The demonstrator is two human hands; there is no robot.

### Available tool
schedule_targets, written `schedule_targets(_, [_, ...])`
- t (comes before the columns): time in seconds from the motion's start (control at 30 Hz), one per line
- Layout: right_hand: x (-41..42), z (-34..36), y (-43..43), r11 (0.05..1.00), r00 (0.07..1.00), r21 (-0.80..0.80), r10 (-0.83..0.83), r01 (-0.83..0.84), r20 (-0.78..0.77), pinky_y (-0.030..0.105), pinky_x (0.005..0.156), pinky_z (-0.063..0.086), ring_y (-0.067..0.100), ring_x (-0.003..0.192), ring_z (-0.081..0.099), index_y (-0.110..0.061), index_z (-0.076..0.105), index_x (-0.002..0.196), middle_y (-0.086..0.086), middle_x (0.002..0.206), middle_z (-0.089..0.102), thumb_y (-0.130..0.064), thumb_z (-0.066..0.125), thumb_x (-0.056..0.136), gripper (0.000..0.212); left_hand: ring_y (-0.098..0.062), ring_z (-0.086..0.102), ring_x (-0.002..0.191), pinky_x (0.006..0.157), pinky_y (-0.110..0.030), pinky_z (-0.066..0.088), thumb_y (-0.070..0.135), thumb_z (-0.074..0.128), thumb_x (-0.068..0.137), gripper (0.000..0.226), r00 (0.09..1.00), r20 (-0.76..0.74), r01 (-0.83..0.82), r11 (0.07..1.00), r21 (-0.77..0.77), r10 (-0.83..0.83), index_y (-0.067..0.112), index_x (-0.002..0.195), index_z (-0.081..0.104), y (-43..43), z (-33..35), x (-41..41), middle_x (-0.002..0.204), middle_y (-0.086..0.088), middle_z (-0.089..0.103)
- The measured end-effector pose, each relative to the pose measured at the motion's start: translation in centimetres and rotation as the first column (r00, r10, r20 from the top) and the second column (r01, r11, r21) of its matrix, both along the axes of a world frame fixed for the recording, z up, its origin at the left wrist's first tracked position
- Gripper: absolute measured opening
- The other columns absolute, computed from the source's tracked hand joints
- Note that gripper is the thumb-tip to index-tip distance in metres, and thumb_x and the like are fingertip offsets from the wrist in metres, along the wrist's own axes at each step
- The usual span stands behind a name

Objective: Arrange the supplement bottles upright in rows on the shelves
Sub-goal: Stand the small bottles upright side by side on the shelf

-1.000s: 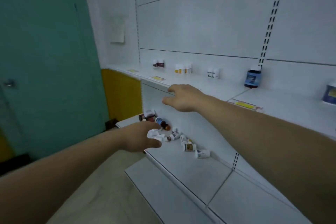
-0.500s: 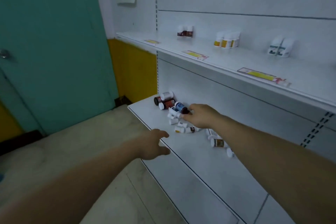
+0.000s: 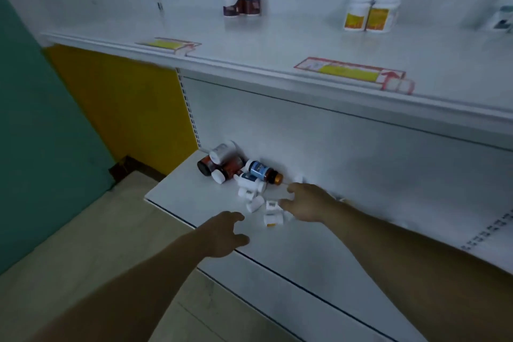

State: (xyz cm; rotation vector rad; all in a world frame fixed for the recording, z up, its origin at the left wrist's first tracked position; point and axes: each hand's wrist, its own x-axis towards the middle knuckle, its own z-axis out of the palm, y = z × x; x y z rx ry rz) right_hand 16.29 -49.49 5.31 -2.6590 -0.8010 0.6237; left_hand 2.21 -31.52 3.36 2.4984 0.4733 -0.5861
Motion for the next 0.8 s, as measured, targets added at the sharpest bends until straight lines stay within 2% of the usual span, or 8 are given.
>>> schedule_targets(0.17, [-1.3,-4.2,4.0,0.983,0.982,0.001,-0.185,0.185,-0.033,0.029,0.087,0.041,0.028,0.114,0.053,-0.011,0.050,0.128,0.014,0.129,0.053,-0.045,0.052,0.092,0.050,-0.018,0.034,0.134,0.108,-0.030,0.032,0.046,0.060,0.086,0.071,0.985,-0.012,0.173,0.985,-0.018,-0.173,0.024,0.146,0.027,6.7,-4.0,3.4,0.153,-0.001,0.024])
schedule_targets(0.3, [-2.3,-7.8,6.6,0.951,0.944,-0.075,-0.308,0.300,-0.118,0.036,0.099,0.038,0.032,0.125,0.044,-0.013,0.039,0.138,0.014,0.139,0.043,-0.031,0.050,0.094,0.050,-0.019,0.029,0.137,0.111,-0.031,0.026,0.038,0.058,0.090,0.072,0.955,0.023,0.295,0.955,-0.009,-0.295,0.021,0.149,0.020,9.2,-6.7,6.4,0.156,-0.001,0.019])
schedule_targets(0.4, [-2.4,-10.3,7.0,0.951,0.951,-0.065,-0.306,0.304,-0.033,0.039,0.105,0.036,0.030,0.131,0.037,-0.017,0.030,0.145,0.009,0.149,0.032,-0.025,0.052,0.093,0.057,-0.020,0.025,0.139,0.112,-0.030,0.021,0.028,0.054,0.093,0.067,0.922,0.149,0.361,0.932,0.008,-0.358,0.022,0.149,0.018,8.5,-8.9,8.7,0.156,-0.003,0.017])
schedule_targets(0.47, [-2.1,-12.4,6.9,0.957,0.963,-0.111,-0.263,0.267,0.057,0.042,0.109,0.034,0.029,0.138,0.027,-0.022,0.019,0.149,0.004,0.157,0.019,-0.020,0.056,0.091,0.069,-0.025,0.020,0.142,0.114,-0.036,0.021,0.026,0.053,0.094,0.069,0.884,0.199,0.415,0.906,0.084,-0.423,0.025,0.150,0.012,7.6,-10.9,10.1,0.157,-0.006,0.013])
schedule_targets(0.57, [-1.9,-15.1,6.5,0.955,0.969,-0.220,-0.156,0.197,0.190,0.043,0.106,0.034,0.031,0.138,0.023,-0.026,0.004,0.151,0.003,0.159,0.013,-0.016,0.058,0.088,0.083,-0.033,0.017,0.140,0.112,-0.045,0.026,0.033,0.049,0.094,0.072,0.864,0.133,0.451,0.863,0.227,-0.486,0.029,0.150,0.005,6.5,-13.8,11.3,0.155,-0.013,0.008])
schedule_targets(0.63, [-1.8,-16.7,6.3,0.953,0.956,-0.236,-0.124,0.189,0.265,0.041,0.101,0.035,0.030,0.130,0.030,-0.023,0.005,0.151,0.005,0.154,0.021,-0.016,0.059,0.087,0.084,-0.034,0.024,0.133,0.108,-0.044,0.031,0.039,0.051,0.092,0.071,0.870,0.133,0.427,0.861,0.277,-0.475,0.028,0.150,0.010,6.2,-15.2,11.7,0.150,-0.014,0.014])
schedule_targets(0.7, [-1.8,-17.8,6.2,0.954,0.926,-0.215,-0.121,0.208,0.358,0.039,0.097,0.036,0.029,0.124,0.034,-0.023,0.015,0.149,0.007,0.145,0.031,-0.019,0.057,0.088,0.074,-0.032,0.031,0.126,0.103,-0.042,0.036,0.039,0.057,0.089,0.067,0.871,0.252,0.356,0.895,0.271,-0.422,0.025,0.146,0.025,6.0,-16.2,11.8,0.140,-0.013,0.025])
schedule_targets(0.8, [-2.1,-18.1,6.0,0.968,0.886,-0.141,-0.123,0.206,0.447,0.038,0.097,0.035,0.028,0.120,0.037,-0.024,0.036,0.138,0.008,0.135,0.040,-0.026,0.051,0.092,0.048,-0.029,0.045,0.112,0.094,-0.034,0.041,0.022,0.061,0.088,0.043,0.855,0.433,0.235,0.957,0.169,-0.286,0.016,0.128,0.045,5.8,-16.7,11.1,0.124,-0.013,0.041])
